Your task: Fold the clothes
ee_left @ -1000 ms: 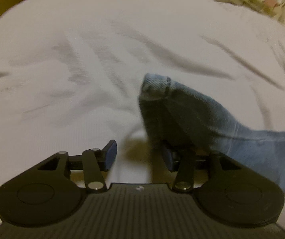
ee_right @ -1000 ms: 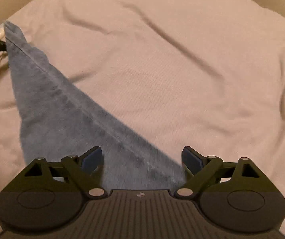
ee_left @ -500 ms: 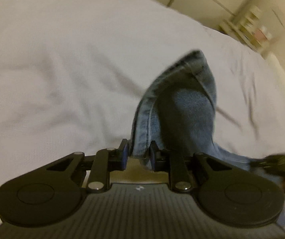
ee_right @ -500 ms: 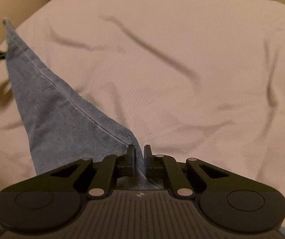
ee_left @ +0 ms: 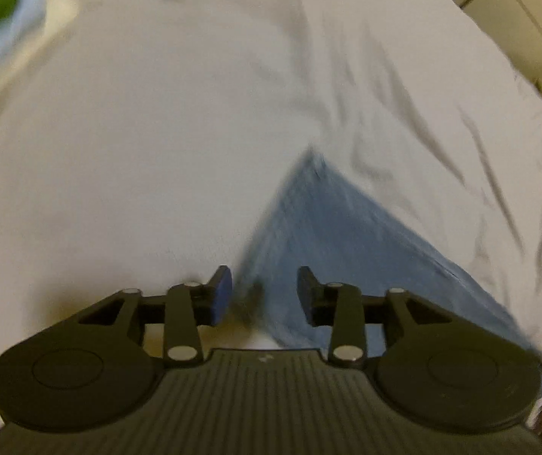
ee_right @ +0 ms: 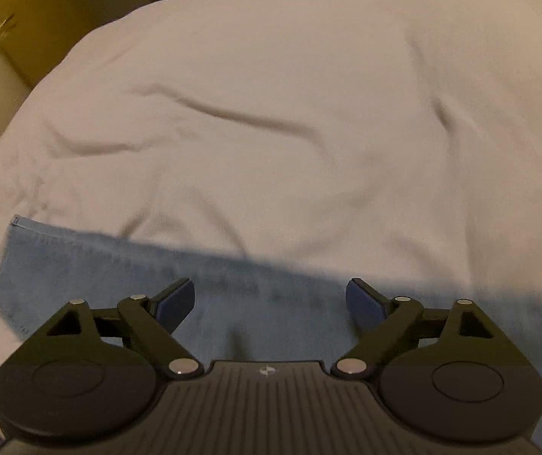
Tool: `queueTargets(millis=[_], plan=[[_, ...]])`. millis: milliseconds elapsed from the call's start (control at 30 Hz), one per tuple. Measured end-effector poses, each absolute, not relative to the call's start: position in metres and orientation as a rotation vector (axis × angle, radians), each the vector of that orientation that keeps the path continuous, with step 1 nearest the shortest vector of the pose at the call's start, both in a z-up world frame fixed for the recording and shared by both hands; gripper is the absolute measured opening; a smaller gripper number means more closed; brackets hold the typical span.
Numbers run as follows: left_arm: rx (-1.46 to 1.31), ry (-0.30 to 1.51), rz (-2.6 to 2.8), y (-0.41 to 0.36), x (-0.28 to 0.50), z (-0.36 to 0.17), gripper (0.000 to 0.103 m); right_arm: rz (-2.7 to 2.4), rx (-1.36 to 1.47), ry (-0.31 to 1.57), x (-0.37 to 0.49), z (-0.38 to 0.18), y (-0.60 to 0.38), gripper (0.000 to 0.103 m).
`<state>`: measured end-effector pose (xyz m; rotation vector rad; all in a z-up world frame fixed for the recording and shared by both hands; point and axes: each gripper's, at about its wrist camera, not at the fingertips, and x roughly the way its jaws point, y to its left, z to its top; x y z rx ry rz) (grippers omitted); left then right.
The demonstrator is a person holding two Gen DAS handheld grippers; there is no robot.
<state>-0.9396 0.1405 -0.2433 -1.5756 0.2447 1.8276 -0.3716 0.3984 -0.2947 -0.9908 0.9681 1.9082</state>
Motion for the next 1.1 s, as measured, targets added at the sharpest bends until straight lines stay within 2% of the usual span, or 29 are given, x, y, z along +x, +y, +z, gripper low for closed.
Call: queueTargets(millis=[33,100,167,200,233,267,300,333,467,533,667,733,833,967,1100], plan=[[-1.610,0.186,1.815,0.133,-0.932,-0.253,0.045,1.859,-0.980,1.013,-0.357,-0.296,0.386,0.089],[-1.677,0.066,1.785,0.117,-0.918,-0.271,0.058,1.759,-0.954,1.102,-0.327,-0.298,0.360,0.089],[-1.709,-0.008,1.826,0.116,-0.908,-0.288,0.061,1.651,-0.900,1.213,-0.295,-0.301,0.330,0.089],[-1.709,-0.018,1.848,0.119,-0.909,-0.297,0.057,1.599,-0.878,1.257,-0.281,-0.303,0.315,0.089],[-1.710,-0.028,1.871,0.122,-0.909,-0.305,0.048,1.551,-0.865,1.285,-0.268,-0.304,0.303,0.089],[-1.697,0.010,1.888,0.129,-0.909,-0.311,0.028,1.502,-0.853,1.309,-0.255,-0.306,0.291,0.089],[-1.662,0.074,1.886,0.137,-0.907,-0.312,0.014,1.453,-0.840,1.333,-0.242,-0.307,0.279,0.089],[-1.590,0.152,1.887,0.145,-0.900,-0.305,0.010,1.404,-0.828,1.356,-0.229,-0.309,0.267,0.089],[-1.211,0.406,1.885,0.157,-0.870,-0.261,0.012,1.347,-0.790,1.313,-0.199,-0.295,0.241,0.089],[-1.117,0.548,1.870,0.153,-0.863,-0.264,0.013,1.335,-0.769,1.301,-0.185,-0.289,0.230,0.089],[-0.979,0.979,1.869,0.159,-0.836,-0.311,0.035,1.310,-0.745,1.292,-0.161,-0.284,0.214,0.089],[-0.870,1.106,1.906,0.167,-0.815,-0.306,0.038,1.293,-0.751,1.299,-0.150,-0.285,0.204,0.089],[-0.927,1.023,2.011,0.157,-0.811,-0.278,0.038,1.302,-0.729,1.280,-0.127,-0.273,0.189,0.089],[-1.138,0.789,2.064,0.106,-0.797,-0.241,0.035,1.287,-0.682,1.229,-0.085,-0.261,0.175,0.089],[-1.288,0.610,1.986,0.030,-0.720,-0.222,0.035,1.247,-0.639,1.196,-0.030,-0.261,0.165,0.088]])
